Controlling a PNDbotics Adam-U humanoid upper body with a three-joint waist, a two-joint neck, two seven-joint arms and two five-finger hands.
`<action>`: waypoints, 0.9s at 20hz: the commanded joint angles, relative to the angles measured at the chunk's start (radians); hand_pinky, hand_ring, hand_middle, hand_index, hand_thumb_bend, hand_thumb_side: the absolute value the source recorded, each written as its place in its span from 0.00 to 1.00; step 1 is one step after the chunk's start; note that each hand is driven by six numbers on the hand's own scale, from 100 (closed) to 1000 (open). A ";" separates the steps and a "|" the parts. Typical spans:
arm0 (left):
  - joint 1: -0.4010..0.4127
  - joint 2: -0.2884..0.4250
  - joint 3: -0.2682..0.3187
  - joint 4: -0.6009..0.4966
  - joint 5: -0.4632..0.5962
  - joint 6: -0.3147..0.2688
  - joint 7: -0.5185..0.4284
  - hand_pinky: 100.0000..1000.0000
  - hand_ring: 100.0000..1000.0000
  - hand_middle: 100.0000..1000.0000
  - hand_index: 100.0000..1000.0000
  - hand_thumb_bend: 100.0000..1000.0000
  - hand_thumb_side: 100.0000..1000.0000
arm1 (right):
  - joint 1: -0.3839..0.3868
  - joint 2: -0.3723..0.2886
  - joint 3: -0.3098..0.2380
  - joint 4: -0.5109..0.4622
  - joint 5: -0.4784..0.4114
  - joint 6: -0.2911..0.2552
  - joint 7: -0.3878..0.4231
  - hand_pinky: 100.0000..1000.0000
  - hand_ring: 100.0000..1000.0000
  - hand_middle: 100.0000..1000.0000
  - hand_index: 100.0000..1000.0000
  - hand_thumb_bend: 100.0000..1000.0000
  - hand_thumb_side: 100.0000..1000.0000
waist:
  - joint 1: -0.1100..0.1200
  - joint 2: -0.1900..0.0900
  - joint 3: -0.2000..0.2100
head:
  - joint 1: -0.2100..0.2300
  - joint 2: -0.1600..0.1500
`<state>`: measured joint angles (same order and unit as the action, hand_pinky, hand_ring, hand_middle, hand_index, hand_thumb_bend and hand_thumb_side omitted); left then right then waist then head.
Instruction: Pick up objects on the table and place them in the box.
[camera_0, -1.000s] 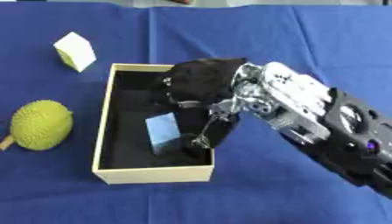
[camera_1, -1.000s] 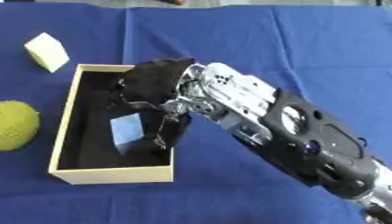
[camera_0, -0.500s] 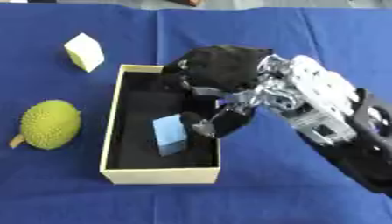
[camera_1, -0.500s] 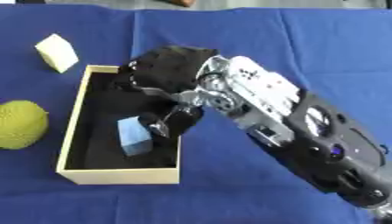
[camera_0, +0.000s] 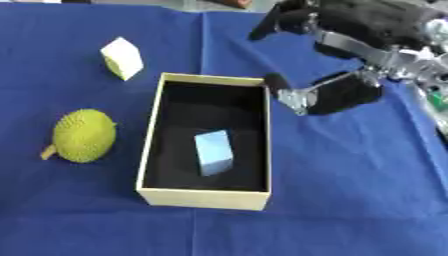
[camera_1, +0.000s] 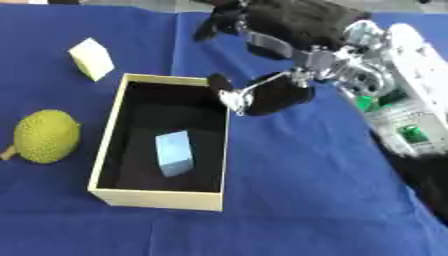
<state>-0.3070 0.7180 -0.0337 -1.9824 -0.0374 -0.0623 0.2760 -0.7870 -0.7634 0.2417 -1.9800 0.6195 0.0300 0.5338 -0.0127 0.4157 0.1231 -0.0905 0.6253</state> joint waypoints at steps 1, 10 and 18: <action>-0.016 0.106 -0.049 -0.009 -0.048 0.046 -0.044 0.80 0.75 0.67 0.86 0.00 0.56 | 0.014 -0.073 -0.082 -0.020 -0.052 -0.018 -0.049 0.86 0.76 0.72 0.82 0.00 0.34 | 0.008 -0.026 -0.004 | -0.002 0.008; -0.060 0.329 -0.164 -0.012 -0.189 0.187 -0.185 0.84 0.78 0.73 0.88 0.28 0.63 | 0.083 -0.138 -0.192 -0.020 -0.193 -0.039 -0.190 0.86 0.75 0.71 0.81 0.00 0.35 | 0.008 -0.022 -0.042 | 0.025 0.009; -0.120 0.343 -0.304 0.001 -0.315 0.254 -0.311 0.85 0.78 0.74 0.88 0.33 0.67 | 0.127 -0.181 -0.210 -0.020 -0.318 -0.031 -0.316 0.86 0.74 0.71 0.80 0.00 0.35 | 0.008 -0.021 -0.041 | 0.019 0.011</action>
<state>-0.4135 1.0364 -0.3352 -1.9784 -0.3306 0.1879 -0.0155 -0.6512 -0.9029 0.0485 -1.9851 0.3249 -0.0019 0.2396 -0.0058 0.4159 0.0820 -0.0675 0.6329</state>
